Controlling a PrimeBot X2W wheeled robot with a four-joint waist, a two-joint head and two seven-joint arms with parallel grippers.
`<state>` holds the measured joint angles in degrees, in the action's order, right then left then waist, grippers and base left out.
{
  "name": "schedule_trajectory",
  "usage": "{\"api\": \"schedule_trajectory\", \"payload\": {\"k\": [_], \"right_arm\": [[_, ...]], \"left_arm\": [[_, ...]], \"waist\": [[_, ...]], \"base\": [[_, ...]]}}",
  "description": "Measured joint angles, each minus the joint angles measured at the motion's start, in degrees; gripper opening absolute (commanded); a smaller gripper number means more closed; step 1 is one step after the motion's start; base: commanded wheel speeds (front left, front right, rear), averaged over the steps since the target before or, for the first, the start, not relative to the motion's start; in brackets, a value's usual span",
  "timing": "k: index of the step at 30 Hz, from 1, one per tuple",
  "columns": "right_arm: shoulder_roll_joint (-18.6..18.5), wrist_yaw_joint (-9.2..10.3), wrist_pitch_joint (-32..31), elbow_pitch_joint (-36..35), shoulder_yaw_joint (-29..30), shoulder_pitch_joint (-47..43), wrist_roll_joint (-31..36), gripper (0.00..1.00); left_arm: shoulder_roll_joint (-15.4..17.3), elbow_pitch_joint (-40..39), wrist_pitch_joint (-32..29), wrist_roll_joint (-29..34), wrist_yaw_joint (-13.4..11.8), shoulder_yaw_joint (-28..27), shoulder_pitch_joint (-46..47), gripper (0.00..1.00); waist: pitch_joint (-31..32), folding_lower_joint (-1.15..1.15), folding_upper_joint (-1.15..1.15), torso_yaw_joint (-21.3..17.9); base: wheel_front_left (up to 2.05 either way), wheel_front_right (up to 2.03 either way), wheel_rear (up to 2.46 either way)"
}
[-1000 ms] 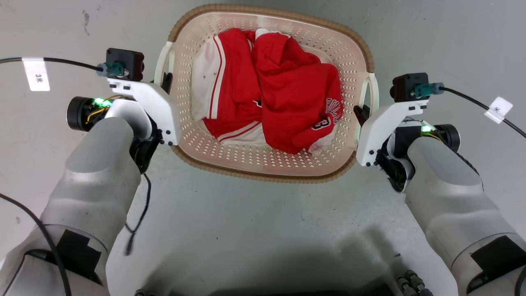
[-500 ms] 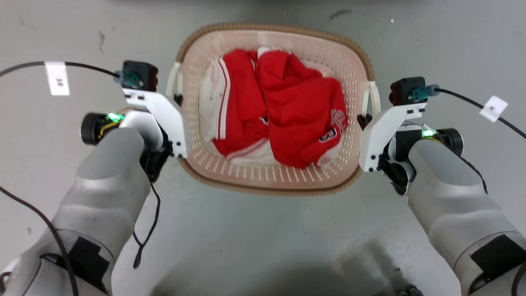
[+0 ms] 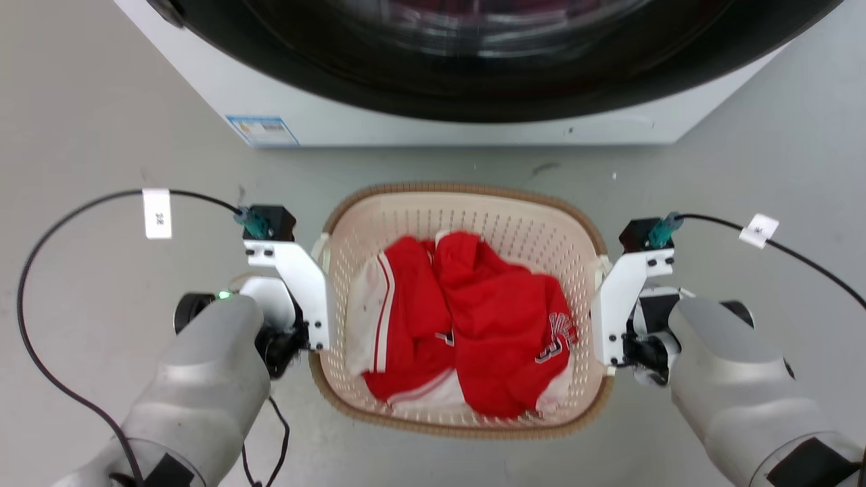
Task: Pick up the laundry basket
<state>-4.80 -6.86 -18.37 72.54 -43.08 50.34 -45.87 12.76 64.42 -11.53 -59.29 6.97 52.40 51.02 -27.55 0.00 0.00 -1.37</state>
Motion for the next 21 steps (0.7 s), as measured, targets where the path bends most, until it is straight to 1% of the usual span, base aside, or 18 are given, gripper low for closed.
{"api": "schedule_trajectory", "payload": {"k": [8, 14, 21], "right_arm": [[0.0, 0.0, -4.8, 0.5, -1.5, -3.8, -2.3, 0.0], [0.0, 0.0, -7.4, 0.5, -2.4, -6.0, -4.1, 0.0], [-0.2, 0.0, -10.4, 0.3, -3.3, -7.7, -6.0, 0.0]], "left_arm": [[-0.3, 0.2, -6.5, -4.2, -0.1, 3.0, -3.9, 0.0], [-0.4, 0.4, -10.3, -6.7, -0.2, 4.4, -5.7, 0.0], [-0.6, 1.0, -11.8, -8.7, -0.2, 5.6, -7.7, 0.0]], "waist": [[9.6, -0.01, 0.0, 0.5], [15.3, -0.01, 0.0, 0.7], [19.9, -0.01, 0.0, 1.1]], "base": [[0.0, 0.0, 0.0], [0.0, 0.0, 0.0], [0.0, 0.0, 0.0]]}}
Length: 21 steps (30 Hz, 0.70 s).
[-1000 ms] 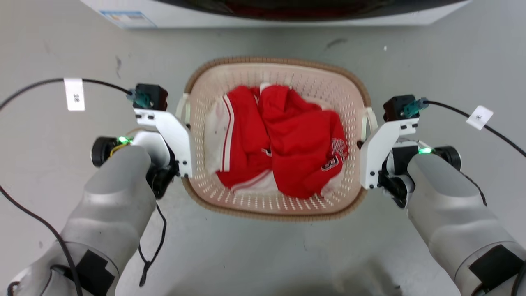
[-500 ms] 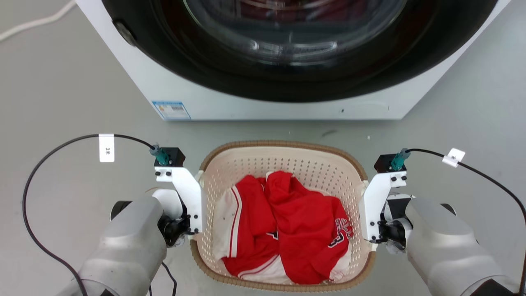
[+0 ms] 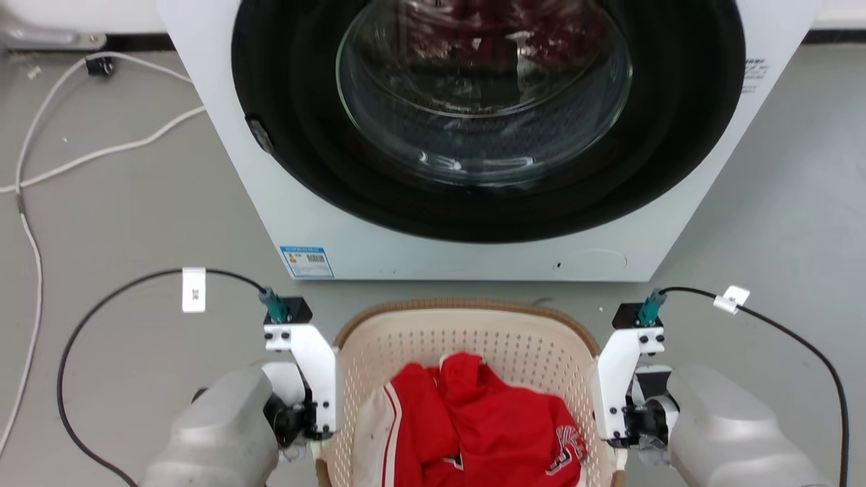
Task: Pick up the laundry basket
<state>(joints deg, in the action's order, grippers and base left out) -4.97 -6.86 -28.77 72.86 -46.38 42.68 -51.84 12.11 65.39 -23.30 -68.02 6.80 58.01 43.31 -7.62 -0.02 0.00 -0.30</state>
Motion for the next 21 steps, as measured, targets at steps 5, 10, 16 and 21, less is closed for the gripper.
{"api": "schedule_trajectory", "payload": {"k": [5, 10, 16, 21], "right_arm": [[0.0, 0.0, -2.5, 0.4, -0.4, -1.6, -1.1, 0.0], [0.0, 0.0, -2.8, 1.1, -0.5, -2.5, -1.4, 0.0], [0.0, 0.0, -3.1, 1.3, -0.8, -3.0, -1.7, 0.0], [0.0, 0.0, -2.1, 1.4, -1.6, -2.5, -1.1, 0.0]], "left_arm": [[-0.4, 0.5, -1.5, -1.4, 0.0, 1.0, -2.0, 0.0], [-0.8, 0.8, -1.9, -2.3, 0.0, 1.6, -2.9, 0.0], [-1.1, 1.1, -1.2, -2.8, 0.0, 2.4, -3.2, 0.0], [-1.1, 1.2, -0.6, -3.5, 0.0, 2.6, -3.1, 0.0]], "waist": [[3.7, 0.0, 0.0, 0.1], [7.2, 0.0, 0.0, 0.3], [9.8, 0.01, 0.0, 0.2], [10.9, 0.01, 0.0, 0.1]], "base": [[0.0, 0.0, 0.0], [0.0, 0.0, 0.0], [0.0, 0.0, 0.0], [0.0, 0.0, 0.0]]}}
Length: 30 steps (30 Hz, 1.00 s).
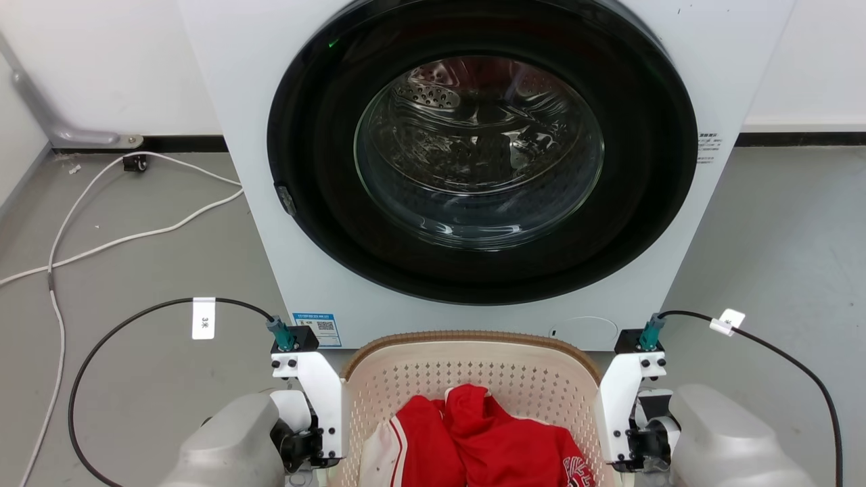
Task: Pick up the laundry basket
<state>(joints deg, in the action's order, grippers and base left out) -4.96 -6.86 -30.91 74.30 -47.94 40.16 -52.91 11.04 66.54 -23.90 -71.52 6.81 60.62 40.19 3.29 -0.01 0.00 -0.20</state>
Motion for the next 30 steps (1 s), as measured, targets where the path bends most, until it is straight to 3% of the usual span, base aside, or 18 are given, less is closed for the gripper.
{"api": "schedule_trajectory", "payload": {"k": [30], "right_arm": [[0.0, 0.0, 1.3, 0.3, -1.5, -1.7, -0.1, 0.0]], "left_arm": [[-0.4, 0.7, 1.7, -3.4, 0.0, 2.5, -2.3, 0.0]], "waist": [[4.8, 0.01, 0.0, -0.9]], "base": [[0.0, 0.0, 0.0]]}}
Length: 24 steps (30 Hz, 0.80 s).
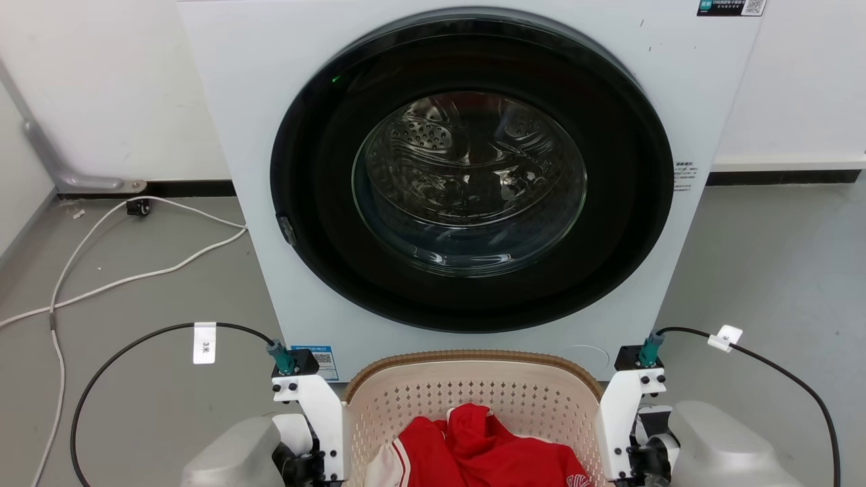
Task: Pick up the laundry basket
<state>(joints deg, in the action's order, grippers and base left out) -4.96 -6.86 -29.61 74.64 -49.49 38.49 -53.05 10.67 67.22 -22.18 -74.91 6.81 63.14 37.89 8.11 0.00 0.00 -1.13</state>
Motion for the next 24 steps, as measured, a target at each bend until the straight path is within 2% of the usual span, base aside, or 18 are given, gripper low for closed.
{"api": "schedule_trajectory", "payload": {"k": [24], "right_arm": [[0.1, 0.0, 0.3, 0.0, -0.6, 0.2, -0.9, 0.0]], "left_arm": [[0.1, 0.6, 0.9, -2.3, 0.0, 1.0, 0.0, 0.0]], "waist": [[-0.4, 0.01, 0.0, -0.3]], "base": [[0.0, 0.0, 0.0]]}}
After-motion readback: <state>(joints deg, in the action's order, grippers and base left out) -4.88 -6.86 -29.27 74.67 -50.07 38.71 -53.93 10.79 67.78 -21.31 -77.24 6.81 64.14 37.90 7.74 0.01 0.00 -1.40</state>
